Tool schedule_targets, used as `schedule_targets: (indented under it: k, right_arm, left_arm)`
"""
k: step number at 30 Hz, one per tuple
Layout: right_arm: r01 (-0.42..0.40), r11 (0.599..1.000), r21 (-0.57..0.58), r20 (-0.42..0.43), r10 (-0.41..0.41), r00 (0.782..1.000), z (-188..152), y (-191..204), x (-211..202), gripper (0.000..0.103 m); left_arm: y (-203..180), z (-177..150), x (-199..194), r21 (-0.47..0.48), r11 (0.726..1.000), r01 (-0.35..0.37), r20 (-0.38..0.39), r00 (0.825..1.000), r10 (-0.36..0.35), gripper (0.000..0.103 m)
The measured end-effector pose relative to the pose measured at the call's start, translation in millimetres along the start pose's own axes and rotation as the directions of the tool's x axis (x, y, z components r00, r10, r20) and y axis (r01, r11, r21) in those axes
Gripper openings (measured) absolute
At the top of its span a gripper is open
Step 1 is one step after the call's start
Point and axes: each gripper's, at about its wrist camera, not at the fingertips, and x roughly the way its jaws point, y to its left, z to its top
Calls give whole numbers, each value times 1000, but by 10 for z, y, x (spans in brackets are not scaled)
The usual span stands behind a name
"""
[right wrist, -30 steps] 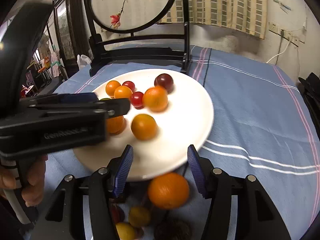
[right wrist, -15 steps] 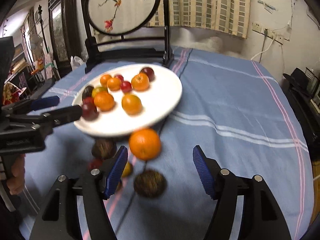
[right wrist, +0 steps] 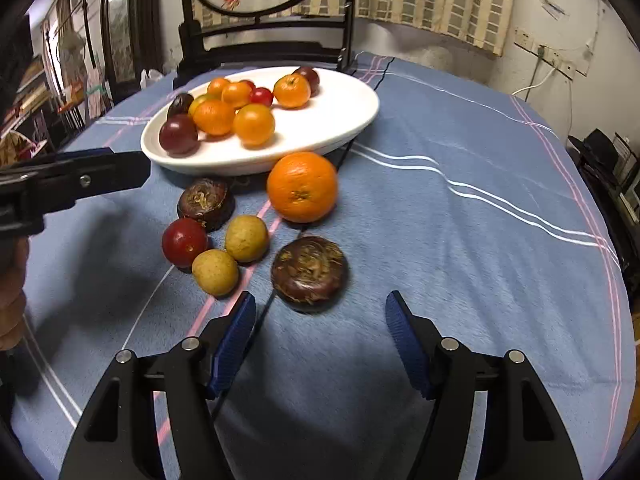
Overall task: Organize fruits
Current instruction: 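Move right tool to the brown dried fruit and grasp it, then grasp red tomato with left tool while right tool holds dried fruit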
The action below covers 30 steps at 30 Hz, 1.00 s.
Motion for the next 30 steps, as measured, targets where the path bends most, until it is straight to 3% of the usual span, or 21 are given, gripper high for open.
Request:
schedule_targets:
  k: [7,9,10,18,30]
  right_arm:
    - [-1,1000,23,-1,1,1000,126,24,129,64]
    - [-9,1000,26,20,8,1000,117,23,120,46]
    - [-5,1000,25,28,4,1000,107,29,109,44]
    - [-60,997,55,34,58,998,70,-83,59,43]
    - [-72,992,104,66,65,996,89,-217,-59,43]
  left_arm:
    - [88,41,-63,-26,1000,10,15,1000,-9,89]
    - [134,44,-45,-42,999,10,6,1000,-10,89]
    - [154,42,-28,-52,999,13,-3,1000,-13,89]
    - [108,-2,-30,-8,1000,20,-30,999,-21,89]
    - [-269,-264,96,188,981,54,-123,992,-31,89]
